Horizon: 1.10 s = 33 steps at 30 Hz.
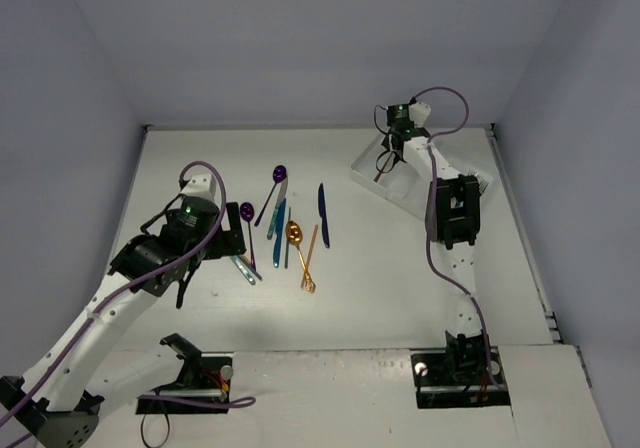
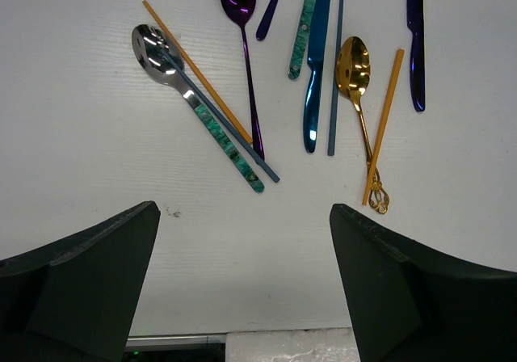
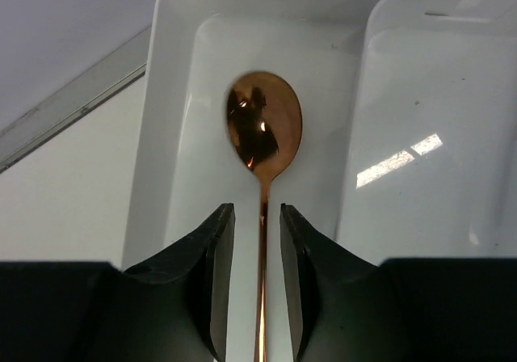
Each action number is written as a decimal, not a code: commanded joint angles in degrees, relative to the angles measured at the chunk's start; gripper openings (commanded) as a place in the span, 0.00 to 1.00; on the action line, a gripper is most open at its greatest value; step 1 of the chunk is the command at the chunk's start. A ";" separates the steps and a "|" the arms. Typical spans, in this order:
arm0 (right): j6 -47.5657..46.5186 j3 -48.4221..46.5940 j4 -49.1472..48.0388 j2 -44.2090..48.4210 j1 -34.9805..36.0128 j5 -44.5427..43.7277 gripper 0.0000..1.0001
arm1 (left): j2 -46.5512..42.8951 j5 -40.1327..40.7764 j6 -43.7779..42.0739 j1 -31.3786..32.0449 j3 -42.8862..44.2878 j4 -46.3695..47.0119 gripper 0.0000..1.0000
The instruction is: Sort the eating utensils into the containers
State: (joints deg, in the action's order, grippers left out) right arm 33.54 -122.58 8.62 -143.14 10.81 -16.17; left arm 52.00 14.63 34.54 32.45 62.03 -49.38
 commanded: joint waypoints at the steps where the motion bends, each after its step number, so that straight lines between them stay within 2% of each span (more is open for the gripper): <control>1: -1.83 -1.50 -4.22 5.35 0.25 1.03 0.42 | -1.50 -0.18 2.41 -0.45 0.20 -0.10 0.85; 6: -10.68 6.80 -4.22 15.73 3.09 0.57 0.44 | -1.47 0.22 2.98 -0.45 0.28 -0.10 0.85; 12: -21.79 22.49 -4.12 29.44 11.37 7.87 0.44 | -0.03 0.46 2.43 -0.54 0.77 -0.01 0.85; 18: -24.13 39.62 -3.45 40.71 19.15 15.58 0.45 | 0.55 3.53 1.44 -0.62 2.28 -0.10 0.85; 24: -23.45 45.88 -2.08 42.63 29.04 16.57 0.44 | -1.03 8.78 0.09 -0.65 4.07 -0.10 0.84; 33: -19.15 46.63 -1.88 38.06 38.76 12.55 0.41 | -2.78 10.79 -1.23 -0.72 4.95 -0.13 0.85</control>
State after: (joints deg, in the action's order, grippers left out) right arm 12.14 -75.03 7.89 -103.16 46.98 -1.30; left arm 49.48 23.14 34.67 32.16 64.44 -50.58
